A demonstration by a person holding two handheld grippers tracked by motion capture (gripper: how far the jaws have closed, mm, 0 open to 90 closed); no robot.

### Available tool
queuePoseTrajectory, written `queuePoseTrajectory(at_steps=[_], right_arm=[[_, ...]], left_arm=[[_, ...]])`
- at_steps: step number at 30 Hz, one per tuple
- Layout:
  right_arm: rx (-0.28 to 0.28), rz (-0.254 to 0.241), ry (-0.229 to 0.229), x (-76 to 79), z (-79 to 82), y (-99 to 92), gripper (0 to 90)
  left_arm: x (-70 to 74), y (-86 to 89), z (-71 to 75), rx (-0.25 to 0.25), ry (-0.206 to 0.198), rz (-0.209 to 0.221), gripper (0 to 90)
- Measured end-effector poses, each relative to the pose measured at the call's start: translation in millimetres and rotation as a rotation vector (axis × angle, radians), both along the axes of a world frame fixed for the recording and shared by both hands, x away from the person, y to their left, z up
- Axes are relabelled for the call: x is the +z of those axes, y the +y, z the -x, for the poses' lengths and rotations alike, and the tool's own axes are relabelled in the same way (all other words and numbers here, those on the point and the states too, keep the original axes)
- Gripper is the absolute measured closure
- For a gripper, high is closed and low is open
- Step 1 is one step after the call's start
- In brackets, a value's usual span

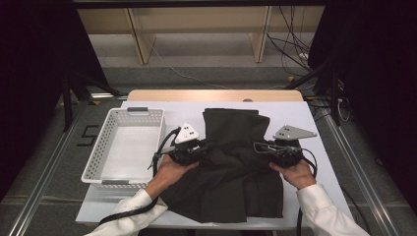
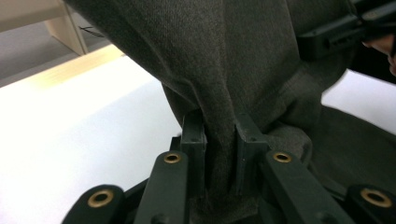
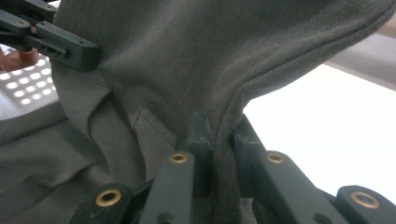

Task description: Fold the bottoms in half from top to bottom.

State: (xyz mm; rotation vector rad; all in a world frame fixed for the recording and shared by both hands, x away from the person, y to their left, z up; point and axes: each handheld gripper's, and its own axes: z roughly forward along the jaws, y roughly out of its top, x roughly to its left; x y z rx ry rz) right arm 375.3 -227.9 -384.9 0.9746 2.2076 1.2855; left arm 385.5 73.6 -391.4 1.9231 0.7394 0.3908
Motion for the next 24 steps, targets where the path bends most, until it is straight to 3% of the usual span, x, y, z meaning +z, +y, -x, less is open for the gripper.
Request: queuePoseTrajectory(at_steps=[1,7,13,17,20,24], right_arm=[[0.006,0.005,-0.002,-1.1,4.5,-0.4,81.8],[0.031,0.026,-0.006,-9.1,28.0,1.0,81.8],[0.051,0.025,0.007,-15.4,44.6,0.6,81.6],[0.064,0.017,0.026,-20.2,50.9,2.0,81.6],[0.077,0.02,0.033,-23.3,55.5,2.2,81.6],[0.086,0.02,0.037,-23.6,60.6,0.6,81.8]], left_arm=[[-3.6,-0.2,9.9,-0.013,-0.007,-0.016,76.7],[-18.1,1.3,33.7,-0.027,-0.016,-0.044,76.0],[-29.5,4.8,49.5,-0.043,0.026,-0.047,73.6],[-31.5,6.5,52.0,-0.039,0.046,-0.043,68.5],[-29.8,13.3,51.4,-0.056,0.088,-0.015,63.9],[-24.7,23.5,52.5,-0.069,0.102,-0.007,55.8]])
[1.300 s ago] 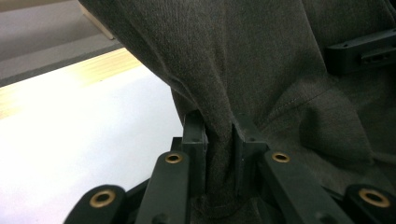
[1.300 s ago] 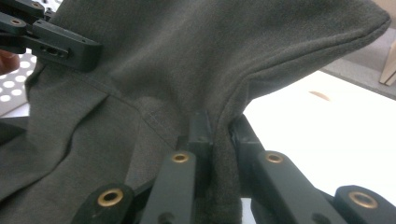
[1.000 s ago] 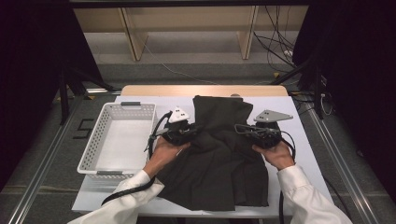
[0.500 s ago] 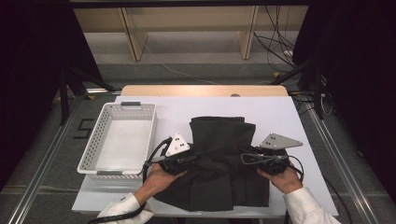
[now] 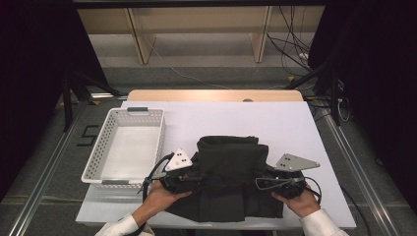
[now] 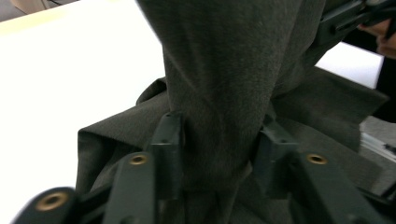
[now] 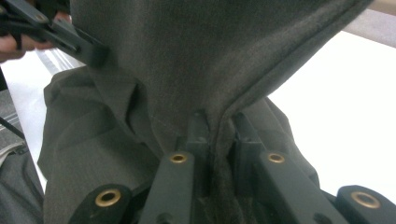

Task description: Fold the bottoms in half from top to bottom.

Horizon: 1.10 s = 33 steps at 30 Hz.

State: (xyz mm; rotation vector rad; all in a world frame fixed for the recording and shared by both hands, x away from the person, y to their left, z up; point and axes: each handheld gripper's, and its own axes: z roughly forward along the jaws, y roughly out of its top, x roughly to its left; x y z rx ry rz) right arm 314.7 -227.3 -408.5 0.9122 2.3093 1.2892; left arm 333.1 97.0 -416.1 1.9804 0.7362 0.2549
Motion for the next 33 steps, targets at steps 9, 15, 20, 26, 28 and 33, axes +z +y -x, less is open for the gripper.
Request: queuePoseTrajectory(at_steps=[9,15,20,26,28,33], right_arm=[[0.007,0.002,0.003,0.1,0.8,0.7,81.9],[0.007,0.001,0.004,0.2,1.3,1.7,81.9],[0.015,0.007,0.005,-0.3,3.5,1.1,81.7],[0.018,0.001,0.02,-1.1,5.4,-1.3,80.8],[0.035,0.004,0.039,-2.2,7.6,-5.0,77.1],[0.073,-0.06,0.11,-0.2,13.2,-25.9,61.1]], left_arm=[[27.3,42.1,-11.5,0.105,0.104,0.121,49.7],[29.8,29.4,-33.4,0.191,0.138,0.094,69.0],[23.6,5.8,-51.6,0.185,0.184,0.121,85.5],[14.5,-12.5,-53.2,0.11,0.23,0.143,89.2],[12.0,-17.7,-43.5,0.036,0.227,0.113,89.2],[6.0,-18.5,-33.1,-0.008,0.231,0.102,89.3]])
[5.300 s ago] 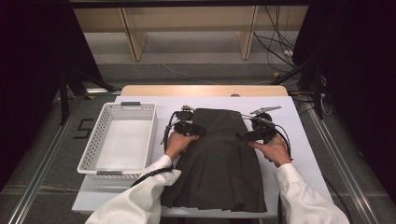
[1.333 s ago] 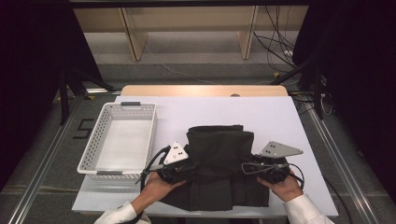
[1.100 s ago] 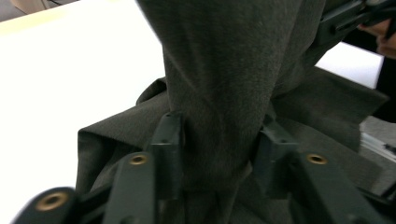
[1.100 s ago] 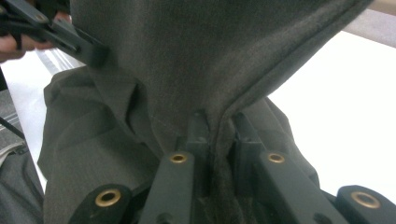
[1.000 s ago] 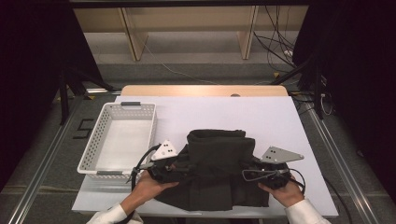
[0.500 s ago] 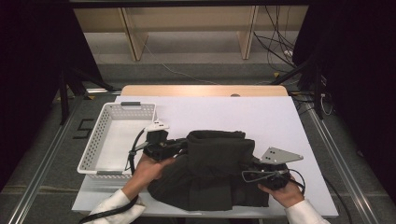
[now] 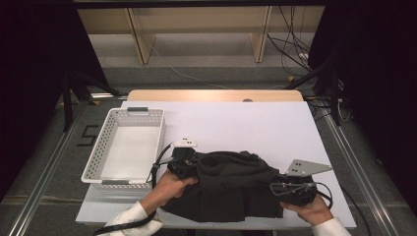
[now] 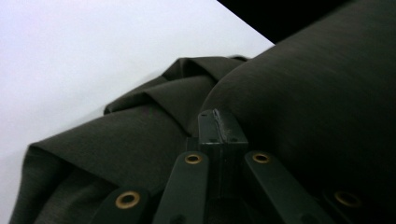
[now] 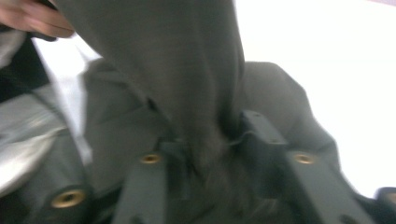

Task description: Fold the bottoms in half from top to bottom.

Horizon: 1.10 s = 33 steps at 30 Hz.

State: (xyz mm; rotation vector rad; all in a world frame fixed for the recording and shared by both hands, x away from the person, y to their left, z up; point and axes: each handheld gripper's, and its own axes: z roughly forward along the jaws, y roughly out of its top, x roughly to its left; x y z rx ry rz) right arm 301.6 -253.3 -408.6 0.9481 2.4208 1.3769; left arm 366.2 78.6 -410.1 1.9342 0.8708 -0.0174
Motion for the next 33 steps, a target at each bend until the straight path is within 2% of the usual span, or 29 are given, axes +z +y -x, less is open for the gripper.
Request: queuePoseTrajectory(at_steps=[1,2,3,5,7,8,11,12,13,14,15,20,21,22,23,25,26,27,28,29,30,31,32,33], right_arm=[[0.017,-0.02,0.01,1.4,1.6,-5.3,59.4],[0.017,-0.02,0.01,1.4,1.6,-5.3,59.4],[0.003,-0.059,0.025,7.0,3.7,-18.1,58.5],[-0.014,-0.051,0.027,14.0,5.7,-26.5,58.5],[-0.072,-0.027,0.039,20.8,6.1,-33.3,60.2],[-0.097,-0.03,0.044,23.0,5.6,-36.6,60.2],[-0.115,-0.052,0.046,27.3,4.7,-43.6,58.8],[-0.185,-0.047,0.046,32.3,3.5,-48.9,61.4],[-0.185,-0.047,0.046,32.3,3.5,-48.9,61.4],[-0.218,-0.047,0.044,33.3,1.9,-49.4,64.7],[-0.241,-0.04,0.041,30.4,-0.3,-41.4,71.8],[-0.198,0.03,0.076,11.0,-10.7,-6.6,78.9],[-0.194,0.042,0.081,9.0,-13.5,-1.6,79.0],[-0.194,0.042,0.081,9.0,-13.5,-1.6,79.0],[-0.194,0.058,0.079,7.7,-18.8,6.3,78.7],[-0.183,0.06,0.082,7.3,-21.5,11.9,74.0],[-0.183,0.06,0.082,7.3,-21.5,11.9,74.0],[-0.168,0.075,0.096,5.7,-22.8,19.6,65.8],[-0.162,0.085,0.102,4.1,-22.9,23.3,61.7],[-0.162,0.085,0.102,4.1,-22.9,23.3,61.7],[-0.163,0.099,0.124,-0.4,-22.6,30.1,53.4],[-0.168,0.105,0.128,-2.1,-22.5,31.7,51.2],[-0.175,0.112,0.128,-4.6,-22.2,33.6,50.1],[-0.177,0.122,0.13,-6.8,-21.4,35.7,50.3]], left_arm=[[-0.5,0.4,0.8,-0.004,-0.002,-0.006,89.2],[-0.5,0.4,0.8,-0.004,-0.002,-0.006,89.3],[-2.7,0.9,1.6,-0.003,-0.002,-0.018,89.3],[-6.1,2.0,1.0,0.005,0.003,-0.025,89.3],[-8.5,3.1,0.7,0.008,0.011,-0.028,89.3],[-9.0,3.5,0.7,0.009,0.012,-0.027,89.3],[-8.7,3.6,1.7,0.007,0.008,-0.025,89.3],[-8.1,3.3,3.0,0.005,0.007,-0.024,89.3],[-8.1,3.3,3.0,0.005,0.007,-0.024,89.3],[-8.0,2.7,3.7,0.001,0.006,-0.029,89.3],[-8.8,1.8,6.0,0.005,0.003,-0.039,89.3],[-13.7,5.7,9.8,0.042,0.012,-0.071,87.8],[-15.0,10.8,10.6,0.077,0.012,-0.088,84.8],[-15.0,10.8,10.6,0.077,0.012,-0.088,80.2],[-14.8,17.0,10.7,0.105,0.034,-0.08,75.7],[-14.4,22.1,10.8,0.131,0.066,-0.086,65.1],[-14.4,22.1,10.8,0.131,0.066,-0.086,59.5],[-15.7,25.3,10.9,0.145,0.096,-0.095,56.5],[-17.0,26.0,10.6,0.153,0.119,-0.097,53.2],[-17.0,26.0,10.6,0.153,0.119,-0.097,50.2],[-19.2,26.3,9.3,0.154,0.148,-0.093,48.3],[-21.6,25.3,7.7,0.165,0.174,-0.085,48.2],[-21.6,25.3,7.7,0.165,0.174,-0.085,49.1],[-24.0,22.6,5.8,0.166,0.219,-0.07,49.8]])
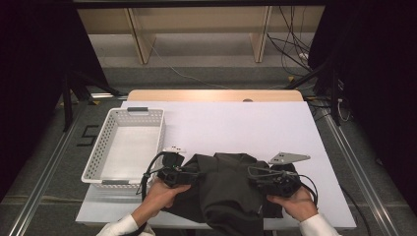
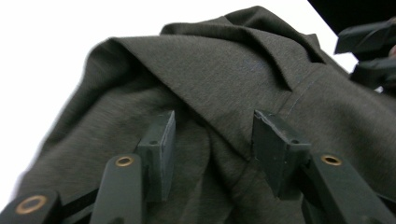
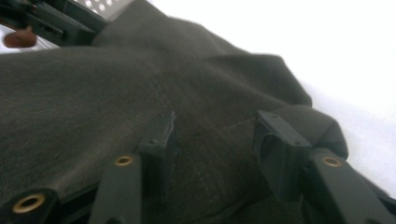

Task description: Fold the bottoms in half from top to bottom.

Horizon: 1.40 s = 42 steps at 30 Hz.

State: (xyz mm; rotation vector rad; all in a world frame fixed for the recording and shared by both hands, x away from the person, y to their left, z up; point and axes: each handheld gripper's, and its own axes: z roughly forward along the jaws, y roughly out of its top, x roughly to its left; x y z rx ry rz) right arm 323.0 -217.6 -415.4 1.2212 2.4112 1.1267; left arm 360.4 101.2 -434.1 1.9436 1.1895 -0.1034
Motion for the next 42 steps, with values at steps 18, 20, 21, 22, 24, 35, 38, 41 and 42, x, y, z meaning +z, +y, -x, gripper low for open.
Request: queuePoseTrajectory(at_steps=[18,20,21,22,24,35,38,41,42], right_arm=[[-0.162,0.08,0.037,-14.7,2.0,-15.0,40.5],[-0.173,0.08,0.042,-15.3,2.1,-17.9,40.4],[-0.198,0.074,0.053,-17.0,3.4,-24.0,39.9],[-0.2,0.07,0.059,-17.5,4.2,-25.2,39.4],[-0.208,0.065,0.072,-18.9,6.3,-26.3,39.3],[-0.226,0.035,0.175,-33.8,4.6,-20.1,35.7],[-0.223,0.055,0.2,-37.1,4.8,-17.9,34.6],[-0.217,0.075,0.242,-42.6,2.8,-14.4,33.0],[-0.217,0.075,0.242,-42.6,2.8,-14.4,33.0]], left_arm=[[-11.1,-22.7,-12.4,-0.019,0.037,0.038,81.1],[-11.3,-21.5,-12.4,-0.02,0.032,0.043,82.1],[-11.3,-19.1,-12.5,-0.017,0.024,0.055,83.1],[-10.9,-18.2,-12.5,-0.016,0.022,0.06,83.3],[-10.0,-16.6,-12.7,-0.015,0.019,0.065,83.5],[-2.1,-9.2,-14.1,-0.009,-0.009,0.08,83.4],[-2.4,-9.3,-13.6,-0.006,-0.013,0.08,83.4],[-2.9,-9.5,-13.8,-0.003,-0.01,0.082,83.3],[-2.9,-9.5,-13.8,-0.003,-0.01,0.082,83.3]])
